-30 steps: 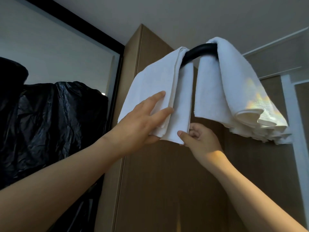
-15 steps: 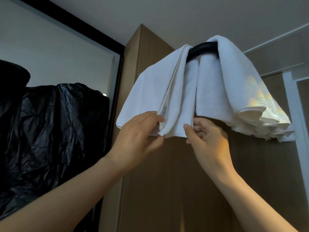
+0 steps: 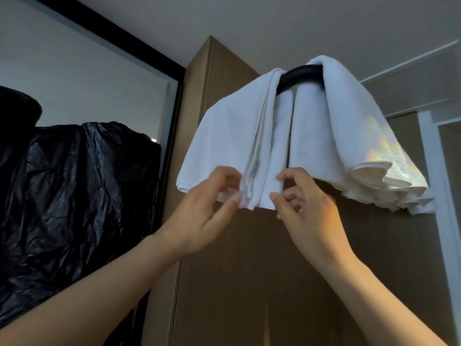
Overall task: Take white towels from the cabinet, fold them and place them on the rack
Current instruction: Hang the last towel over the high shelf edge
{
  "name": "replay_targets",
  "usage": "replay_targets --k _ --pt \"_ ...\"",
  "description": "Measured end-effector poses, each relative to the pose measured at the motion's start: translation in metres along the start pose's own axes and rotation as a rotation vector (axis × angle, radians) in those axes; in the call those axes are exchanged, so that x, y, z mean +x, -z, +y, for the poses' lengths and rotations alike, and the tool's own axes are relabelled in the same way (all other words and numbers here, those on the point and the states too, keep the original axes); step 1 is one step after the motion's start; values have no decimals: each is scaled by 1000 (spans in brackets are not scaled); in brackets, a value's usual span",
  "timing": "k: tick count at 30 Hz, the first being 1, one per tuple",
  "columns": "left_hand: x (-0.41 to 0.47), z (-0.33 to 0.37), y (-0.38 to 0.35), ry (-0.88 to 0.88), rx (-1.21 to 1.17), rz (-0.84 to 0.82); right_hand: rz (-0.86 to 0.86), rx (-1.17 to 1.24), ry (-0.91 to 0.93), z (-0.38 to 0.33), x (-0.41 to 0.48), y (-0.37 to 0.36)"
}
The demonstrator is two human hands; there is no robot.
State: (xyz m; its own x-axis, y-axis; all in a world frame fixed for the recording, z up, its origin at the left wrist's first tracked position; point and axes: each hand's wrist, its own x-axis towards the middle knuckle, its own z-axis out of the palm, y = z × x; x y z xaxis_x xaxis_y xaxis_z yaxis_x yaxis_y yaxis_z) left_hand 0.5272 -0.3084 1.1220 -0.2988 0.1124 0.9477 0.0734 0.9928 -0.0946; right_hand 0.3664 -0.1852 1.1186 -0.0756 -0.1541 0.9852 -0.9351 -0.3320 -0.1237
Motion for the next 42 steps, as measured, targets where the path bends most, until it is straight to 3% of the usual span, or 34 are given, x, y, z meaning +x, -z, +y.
replay_targets --k 6,9,18,30,36,42 --pt "19 1 0 343 -309 124 -38 12 -83 -4 7 -1" --pt "32 6 3 403 -224 83 -57 54 -129 -6 11 0" --pt "34 9 11 278 -127 57 -131 64 -232 -12 19 -3" --pt "32 27 6 -14 269 13 -132 -123 -121 -14 22 -4" --pt "19 9 -4 -4 120 -130 -146 36 -121 -1 17 5" --pt "13 1 -11 -16 109 2 -91 104 -124 1 9 2"
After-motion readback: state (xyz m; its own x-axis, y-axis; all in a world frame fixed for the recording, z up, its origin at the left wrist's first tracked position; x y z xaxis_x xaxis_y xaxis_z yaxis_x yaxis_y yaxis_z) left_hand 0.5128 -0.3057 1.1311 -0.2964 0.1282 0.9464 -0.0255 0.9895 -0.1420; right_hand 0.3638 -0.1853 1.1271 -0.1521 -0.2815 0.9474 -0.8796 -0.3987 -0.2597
